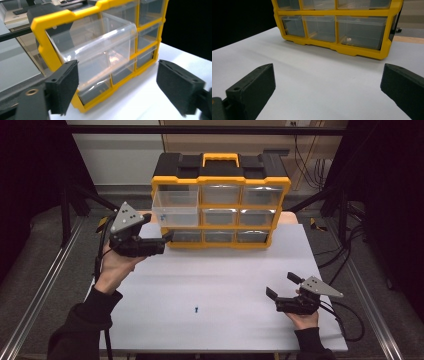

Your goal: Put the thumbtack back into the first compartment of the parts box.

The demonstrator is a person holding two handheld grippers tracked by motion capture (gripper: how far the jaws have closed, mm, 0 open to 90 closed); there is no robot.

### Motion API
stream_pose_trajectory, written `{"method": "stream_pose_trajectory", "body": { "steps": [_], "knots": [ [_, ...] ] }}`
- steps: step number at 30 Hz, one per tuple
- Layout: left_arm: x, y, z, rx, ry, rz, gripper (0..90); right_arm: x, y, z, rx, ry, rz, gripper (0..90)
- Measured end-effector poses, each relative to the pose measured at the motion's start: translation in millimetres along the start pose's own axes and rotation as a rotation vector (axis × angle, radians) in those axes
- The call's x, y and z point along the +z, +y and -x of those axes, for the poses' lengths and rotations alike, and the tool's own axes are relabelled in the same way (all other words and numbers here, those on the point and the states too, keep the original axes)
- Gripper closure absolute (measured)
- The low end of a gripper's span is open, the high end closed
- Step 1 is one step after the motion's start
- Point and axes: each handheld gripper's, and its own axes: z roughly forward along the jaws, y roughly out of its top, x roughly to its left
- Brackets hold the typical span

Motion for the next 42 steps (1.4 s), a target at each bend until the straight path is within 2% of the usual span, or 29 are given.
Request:
{"method": "stream_pose_trajectory", "body": {
  "steps": [5,6,8,12,17,19,22,24,26,30,31,35,42],
  "knots": [
    [-6.3,-26.2,8.1,-0.013,-0.023,0.028,9.1,-0.7,0.6,-1.5,0.022,0.001,-0.005,0.6],
    [-6.4,-31.5,10.0,-0.014,-0.024,0.025,7.2,0.5,1.2,-3.3,0.045,-0.003,0.009,0.6],
    [-6.1,-41.9,13.6,-0.007,-0.028,0.017,6.5,0.1,0.7,-2.5,0.031,0.001,0.000,0.6],
    [-2.3,-61.0,19.1,-0.007,-0.031,0.011,4.9,0.4,0.9,-3.5,0.044,-0.002,0.003,0.7],
    [0.2,-82.6,28.2,-0.038,-0.064,-0.001,4.0,0.3,0.8,-2.3,0.030,-0.001,0.005,0.7],
    [0.9,-89.9,30.8,-0.051,-0.076,-0.001,3.9,-0.1,0.8,-3.3,0.041,-0.003,-0.004,0.7],
    [2.4,-100.5,37.4,-0.042,-0.070,-0.018,3.7,-0.2,0.9,-3.4,0.042,-0.003,-0.002,0.7],
    [3.1,-108.0,40.6,-0.059,-0.083,-0.014,3.7,-0.4,0.6,-2.5,0.029,-0.002,-0.003,0.7],
    [4.5,-114.6,43.8,-0.067,-0.093,-0.015,3.7,0.3,1.0,-3.7,0.046,-0.005,0.002,0.7],
    [7.9,-123.5,49.4,-0.073,-0.099,-0.037,3.9,1.4,0.2,-3.0,0.027,-0.009,0.003,0.7],
    [8.6,-125.5,51.0,-0.076,-0.102,-0.039,3.9,0.8,0.5,-3.9,0.041,-0.006,-0.001,0.7],
    [12.8,-133.2,58.1,-0.079,-0.113,-0.061,4.1,0.6,0.6,-3.9,0.041,-0.006,-0.003,0.7],
    [29.2,-150.2,75.4,-0.078,-0.145,-0.145,5.0,0.4,0.8,-3.7,0.041,-0.005,-0.002,0.7]
  ]
}}
